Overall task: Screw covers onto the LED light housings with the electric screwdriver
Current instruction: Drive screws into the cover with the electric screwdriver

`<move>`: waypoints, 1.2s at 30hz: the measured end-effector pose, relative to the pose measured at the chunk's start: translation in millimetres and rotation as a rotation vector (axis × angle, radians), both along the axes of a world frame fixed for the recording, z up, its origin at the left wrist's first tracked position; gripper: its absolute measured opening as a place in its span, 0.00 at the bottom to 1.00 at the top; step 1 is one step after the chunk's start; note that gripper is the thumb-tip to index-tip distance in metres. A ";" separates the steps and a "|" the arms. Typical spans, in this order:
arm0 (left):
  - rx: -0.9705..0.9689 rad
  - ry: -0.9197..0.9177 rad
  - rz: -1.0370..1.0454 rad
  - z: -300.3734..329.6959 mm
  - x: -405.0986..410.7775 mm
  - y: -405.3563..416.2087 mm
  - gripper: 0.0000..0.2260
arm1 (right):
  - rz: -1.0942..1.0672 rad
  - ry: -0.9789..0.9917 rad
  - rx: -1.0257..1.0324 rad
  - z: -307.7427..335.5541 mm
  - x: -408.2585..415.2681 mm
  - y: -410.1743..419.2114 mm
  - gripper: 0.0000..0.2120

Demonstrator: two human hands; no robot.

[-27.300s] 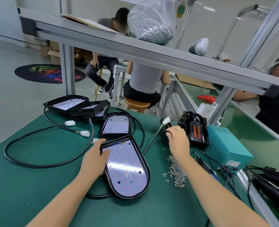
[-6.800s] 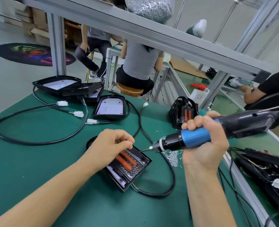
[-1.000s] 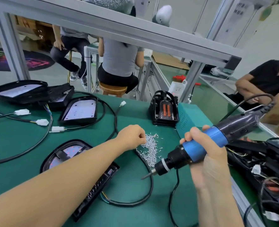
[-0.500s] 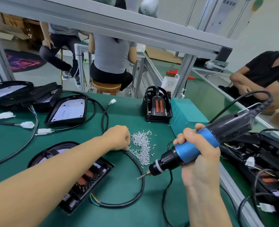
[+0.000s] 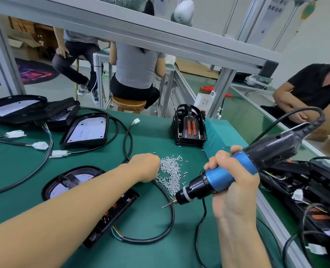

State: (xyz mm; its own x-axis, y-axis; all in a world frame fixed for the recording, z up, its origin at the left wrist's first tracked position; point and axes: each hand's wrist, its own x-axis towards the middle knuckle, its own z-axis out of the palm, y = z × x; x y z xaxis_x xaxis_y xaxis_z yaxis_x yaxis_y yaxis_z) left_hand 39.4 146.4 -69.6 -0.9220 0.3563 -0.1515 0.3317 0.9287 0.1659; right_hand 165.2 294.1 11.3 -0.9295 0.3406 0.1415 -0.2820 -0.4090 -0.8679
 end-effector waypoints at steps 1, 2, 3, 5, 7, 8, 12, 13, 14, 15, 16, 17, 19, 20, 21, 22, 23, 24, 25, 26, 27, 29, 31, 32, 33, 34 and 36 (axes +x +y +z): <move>0.063 0.051 0.018 0.7 -0.5 0.2 0.04 | -0.005 0.011 0.004 1.6 0.0 -0.5 0.18; 0.140 0.081 0.042 2.3 0.2 -0.2 0.03 | -0.022 0.017 0.005 3.1 -0.4 -0.5 0.22; 0.223 0.118 0.056 3.9 0.2 -1.6 0.03 | -0.046 0.019 0.005 3.9 -1.6 -0.3 0.25; 0.432 0.101 0.105 12.8 0.9 -7.2 0.05 | -0.085 0.046 -0.015 4.4 -4.0 -0.4 0.27; 0.624 0.046 0.137 22.9 7.8 -15.3 0.07 | -0.088 0.101 -0.068 3.0 -6.1 -0.5 0.19; 0.717 0.011 0.152 27.1 13.1 -20.4 0.07 | -0.094 0.121 -0.099 2.7 -6.5 -1.1 0.16; 1.151 -0.111 0.222 41.7 42.1 -51.1 0.06 | -0.069 0.202 -0.200 8.2 -6.1 -10.0 0.13; 1.234 -0.136 0.242 44.1 51.4 -59.5 0.05 | -0.059 0.224 -0.216 10.3 -5.9 -13.7 0.12; 1.304 -0.164 0.255 44.7 61.4 -67.4 0.05 | -0.049 0.243 -0.227 12.8 -5.4 -17.9 0.12; 1.352 -0.196 0.264 45.1 73.2 -74.8 0.05 | -0.041 0.262 -0.238 15.3 -4.8 -23.1 0.11; 1.383 -0.219 0.265 44.5 85.3 -81.9 0.05 | -0.033 0.282 -0.252 17.3 -4.1 -28.8 0.10; 1.396 -0.240 0.266 44.7 97.9 -87.8 0.07 | -0.025 0.300 -0.266 19.0 -3.7 -34.9 0.09; 1.393 -0.265 0.285 42.2 118.7 -98.6 0.11 | -0.004 0.329 -0.282 22.5 -2.6 -48.4 0.09; 1.390 -0.268 0.298 40.8 126.8 -103.8 0.11 | 0.010 0.336 -0.287 23.5 -2.0 -55.5 0.09; 1.389 -0.265 0.308 39.3 133.4 -109.3 0.09 | 0.027 0.340 -0.292 24.0 -1.6 -62.8 0.08; 1.383 -0.253 0.309 37.1 138.1 -115.2 0.06 | 0.046 0.340 -0.296 23.6 -1.1 -69.9 0.08; 1.368 -0.233 0.305 35.2 142.9 -121.4 0.04 | 0.070 0.336 -0.297 22.5 -0.5 -77.1 0.08; 1.348 -0.208 0.298 32.7 147.5 -127.6 0.04 | 0.094 0.330 -0.294 20.7 0.2 -84.2 0.07; 1.329 -0.183 0.290 31.1 152.2 -133.1 0.03 | 0.117 0.322 -0.288 18.4 1.1 -90.9 0.07; 1.309 -0.151 0.288 29.8 156.5 -138.9 0.03 | 0.139 0.313 -0.279 15.8 2.0 -97.1 0.07; 1.276 -0.108 0.294 28.5 160.1 -144.5 0.03 | 0.161 0.302 -0.268 12.7 3.0 -102.6 0.08; 1.136 0.009 0.314 22.5 166.5 -155.8 0.06 | 0.197 0.281 -0.227 5.9 5.0 -111.3 0.10; 1.035 0.096 0.317 16.0 174.0 -163.1 0.09 | 0.219 0.276 -0.162 0.5 7.5 -116.8 0.11; 1.034 0.116 0.308 12.7 178.4 -163.9 0.09 | 0.226 0.277 -0.127 -2.0 8.8 -118.1 0.11; 1.041 0.125 0.296 9.5 183.2 -162.6 0.09 | 0.231 0.279 -0.094 -4.3 10.1 -118.5 0.11; 1.041 0.128 0.286 6.0 187.7 -159.9 0.09 | 0.234 0.279 -0.064 -6.3 11.5 -118.0 0.12; 1.025 0.149 0.267 -0.4 194.5 -151.9 0.09 | 0.244 0.283 -0.021 -9.2 14.6 -115.4 0.12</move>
State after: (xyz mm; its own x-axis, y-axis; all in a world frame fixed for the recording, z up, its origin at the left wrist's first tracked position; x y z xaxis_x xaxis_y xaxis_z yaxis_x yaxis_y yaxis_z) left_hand 233.9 -5.5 -70.0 -0.9735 0.0340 0.2262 0.2196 0.4147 0.8830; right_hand 179.8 178.6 2.2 -0.9090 0.1193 0.3994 -0.4011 -0.5108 -0.7603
